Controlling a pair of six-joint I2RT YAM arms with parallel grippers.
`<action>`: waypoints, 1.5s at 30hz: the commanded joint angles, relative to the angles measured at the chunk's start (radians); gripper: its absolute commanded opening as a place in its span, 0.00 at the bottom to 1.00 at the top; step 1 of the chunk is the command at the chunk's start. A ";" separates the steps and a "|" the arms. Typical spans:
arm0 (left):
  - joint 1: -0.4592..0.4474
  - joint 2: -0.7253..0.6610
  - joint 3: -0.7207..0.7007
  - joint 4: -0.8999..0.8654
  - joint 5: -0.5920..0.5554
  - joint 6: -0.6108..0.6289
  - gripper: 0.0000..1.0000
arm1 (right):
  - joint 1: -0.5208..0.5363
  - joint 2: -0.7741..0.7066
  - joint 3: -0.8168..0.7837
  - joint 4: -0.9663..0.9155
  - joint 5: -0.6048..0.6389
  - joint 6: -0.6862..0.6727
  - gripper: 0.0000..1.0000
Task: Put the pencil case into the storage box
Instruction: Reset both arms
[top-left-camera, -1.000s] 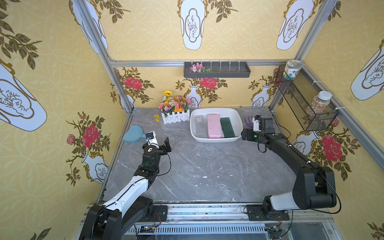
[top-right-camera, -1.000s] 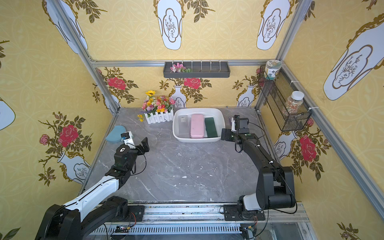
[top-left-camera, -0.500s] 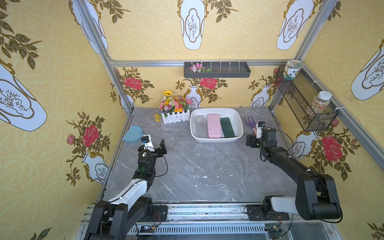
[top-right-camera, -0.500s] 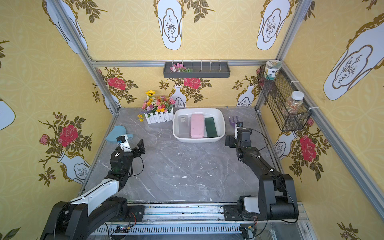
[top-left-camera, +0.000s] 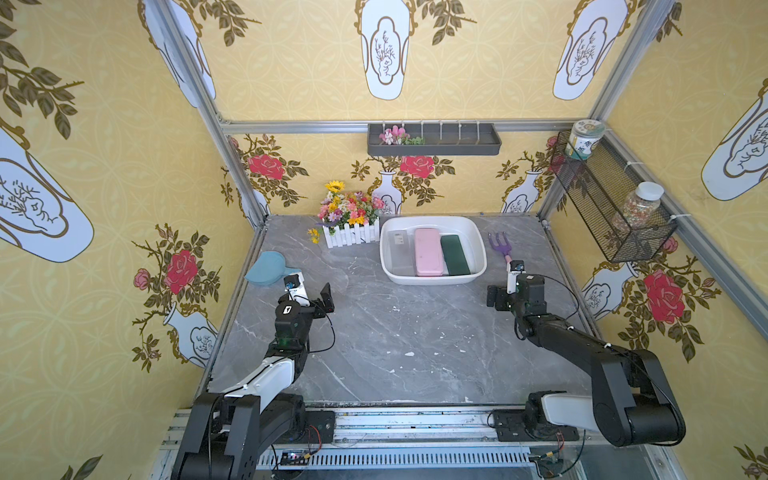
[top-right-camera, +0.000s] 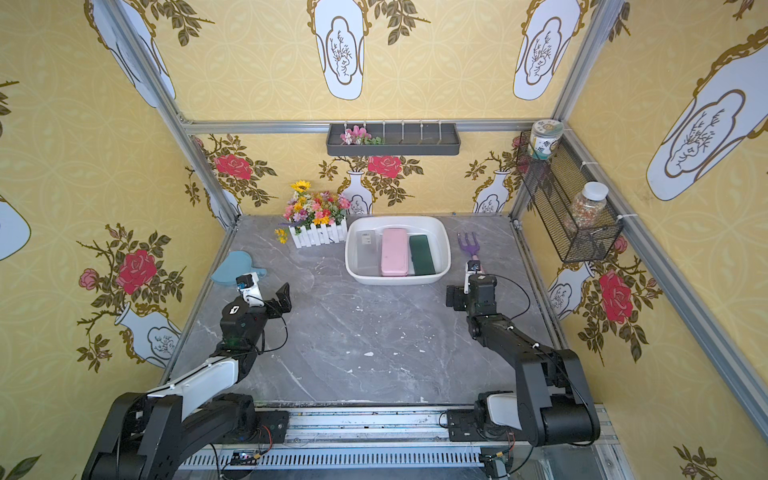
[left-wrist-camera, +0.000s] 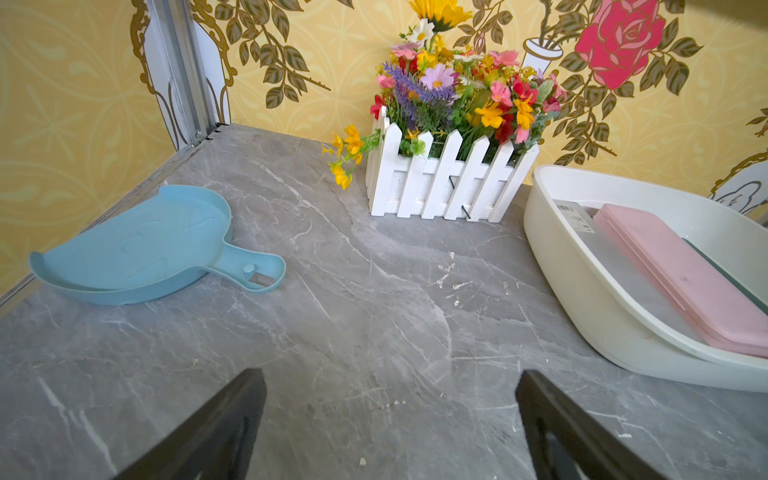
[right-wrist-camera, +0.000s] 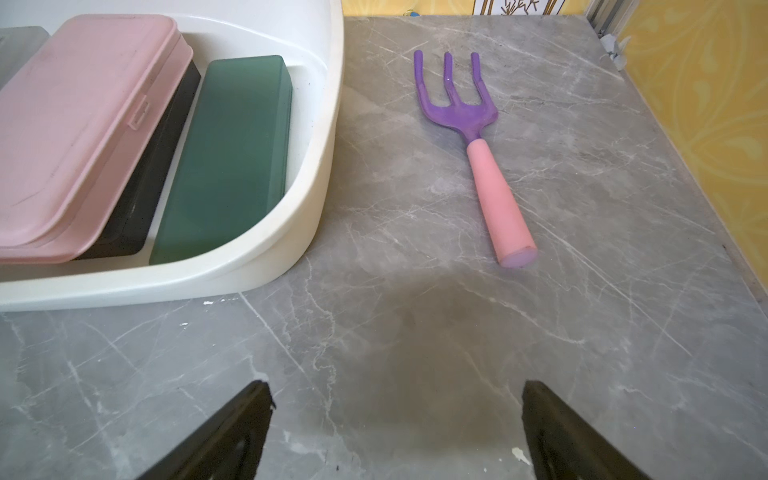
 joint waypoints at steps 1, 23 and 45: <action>0.003 -0.013 -0.006 0.026 -0.007 0.023 1.00 | 0.018 0.013 -0.020 0.109 0.050 -0.007 0.97; 0.088 0.089 -0.039 0.210 0.018 0.073 1.00 | 0.060 0.139 -0.043 0.283 0.178 -0.042 0.97; 0.114 0.245 -0.124 0.492 0.005 0.054 1.00 | 0.056 0.089 -0.140 0.412 0.213 -0.022 0.97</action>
